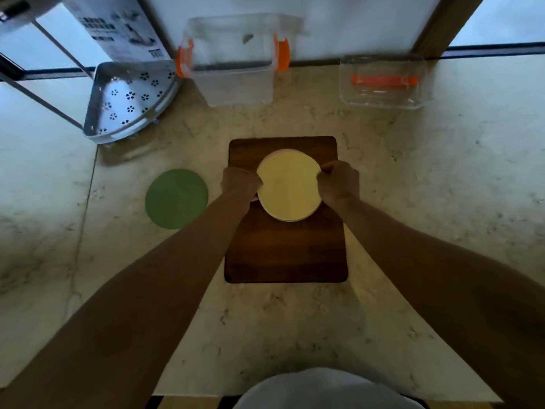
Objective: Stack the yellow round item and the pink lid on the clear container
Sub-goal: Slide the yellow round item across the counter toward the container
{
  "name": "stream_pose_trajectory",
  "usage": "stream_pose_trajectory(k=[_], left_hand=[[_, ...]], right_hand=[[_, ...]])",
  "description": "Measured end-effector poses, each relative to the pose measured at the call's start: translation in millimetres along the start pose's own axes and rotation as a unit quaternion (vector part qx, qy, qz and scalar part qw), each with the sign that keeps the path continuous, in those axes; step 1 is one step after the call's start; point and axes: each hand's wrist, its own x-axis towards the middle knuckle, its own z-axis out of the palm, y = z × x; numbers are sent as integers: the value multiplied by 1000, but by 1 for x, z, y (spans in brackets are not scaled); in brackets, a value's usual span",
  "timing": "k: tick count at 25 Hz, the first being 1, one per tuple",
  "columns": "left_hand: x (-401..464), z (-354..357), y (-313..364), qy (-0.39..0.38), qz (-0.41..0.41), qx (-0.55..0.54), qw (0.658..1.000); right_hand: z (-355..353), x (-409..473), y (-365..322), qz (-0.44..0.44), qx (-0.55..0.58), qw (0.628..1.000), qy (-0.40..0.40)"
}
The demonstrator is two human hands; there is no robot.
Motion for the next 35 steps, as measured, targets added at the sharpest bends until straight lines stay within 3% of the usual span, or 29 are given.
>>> stream_pose_trajectory(k=[10, 20, 24, 29, 35], left_hand=[[43, 7, 4, 19, 1, 40, 999], [42, 8, -4, 48, 160, 237, 957], [39, 7, -6, 37, 195, 284, 938], [44, 10, -5, 32, 178, 285, 942], [44, 15, 3, 49, 121, 204, 970]], right_hand=[[25, 35, -4, 2, -17, 1000, -5], [29, 35, 4, -37, -44, 998, 8], [29, 37, 1, -10, -84, 996, 12], [32, 37, -2, 44, -65, 997, 20], [31, 41, -10, 83, -44, 994, -48]])
